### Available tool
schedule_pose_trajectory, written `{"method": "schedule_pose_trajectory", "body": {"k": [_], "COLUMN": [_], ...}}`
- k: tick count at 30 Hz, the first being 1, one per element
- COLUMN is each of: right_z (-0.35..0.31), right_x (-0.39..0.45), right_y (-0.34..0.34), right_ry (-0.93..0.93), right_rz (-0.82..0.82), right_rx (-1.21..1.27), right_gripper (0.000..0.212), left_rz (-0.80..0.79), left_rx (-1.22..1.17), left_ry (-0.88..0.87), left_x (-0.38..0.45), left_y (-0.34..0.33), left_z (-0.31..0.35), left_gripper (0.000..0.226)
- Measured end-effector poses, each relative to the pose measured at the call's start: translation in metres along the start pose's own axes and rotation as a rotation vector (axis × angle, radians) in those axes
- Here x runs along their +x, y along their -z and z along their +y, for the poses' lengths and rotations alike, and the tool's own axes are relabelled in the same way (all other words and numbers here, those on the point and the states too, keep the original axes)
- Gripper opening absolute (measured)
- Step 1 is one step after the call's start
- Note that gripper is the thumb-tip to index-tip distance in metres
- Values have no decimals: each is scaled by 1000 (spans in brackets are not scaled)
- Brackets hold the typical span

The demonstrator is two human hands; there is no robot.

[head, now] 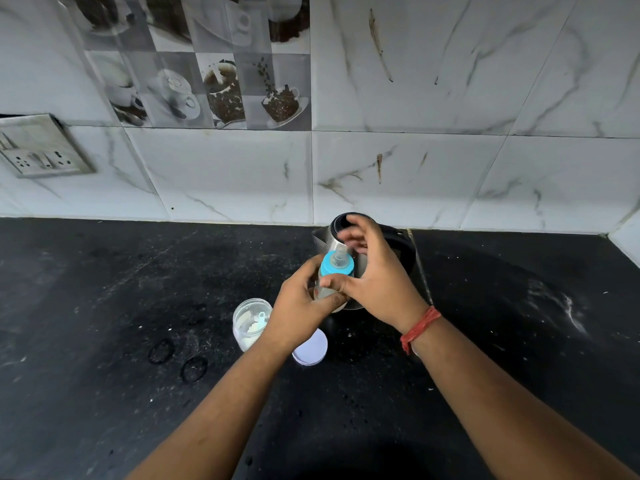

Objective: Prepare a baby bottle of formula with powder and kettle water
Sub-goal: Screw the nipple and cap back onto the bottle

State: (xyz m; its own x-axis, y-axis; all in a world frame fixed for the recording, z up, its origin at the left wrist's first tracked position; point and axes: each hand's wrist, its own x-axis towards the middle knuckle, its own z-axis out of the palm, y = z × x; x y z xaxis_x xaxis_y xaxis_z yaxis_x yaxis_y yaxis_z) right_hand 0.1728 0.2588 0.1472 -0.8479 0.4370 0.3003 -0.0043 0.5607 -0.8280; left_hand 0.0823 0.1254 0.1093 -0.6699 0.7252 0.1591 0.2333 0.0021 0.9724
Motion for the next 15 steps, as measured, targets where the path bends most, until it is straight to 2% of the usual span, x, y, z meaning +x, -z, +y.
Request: {"method": "schedule_pose_trajectory", "body": {"k": [3, 5, 10, 12, 15], "right_z": [4, 5, -1, 0, 2], "right_x": [0, -1, -1, 0, -2], "right_y": [13, 15, -5, -5, 10], "right_ry": [2, -10, -31, -25, -4], "right_rz": [-147, -132, 37, 26, -79], "right_rx": [109, 72, -99, -64, 101], "right_gripper": [90, 88, 94, 96, 87], "left_rz": [23, 35, -1, -3, 8], "left_rx": [-5, -6, 31, 28, 3], "left_ry": [-3, -2, -9, -11, -9], "left_x": [-1, -1, -3, -3, -2], "left_y": [3, 4, 1, 0, 2], "left_z": [0, 1, 3, 3, 4], "left_gripper": [56, 57, 54, 55, 56]}}
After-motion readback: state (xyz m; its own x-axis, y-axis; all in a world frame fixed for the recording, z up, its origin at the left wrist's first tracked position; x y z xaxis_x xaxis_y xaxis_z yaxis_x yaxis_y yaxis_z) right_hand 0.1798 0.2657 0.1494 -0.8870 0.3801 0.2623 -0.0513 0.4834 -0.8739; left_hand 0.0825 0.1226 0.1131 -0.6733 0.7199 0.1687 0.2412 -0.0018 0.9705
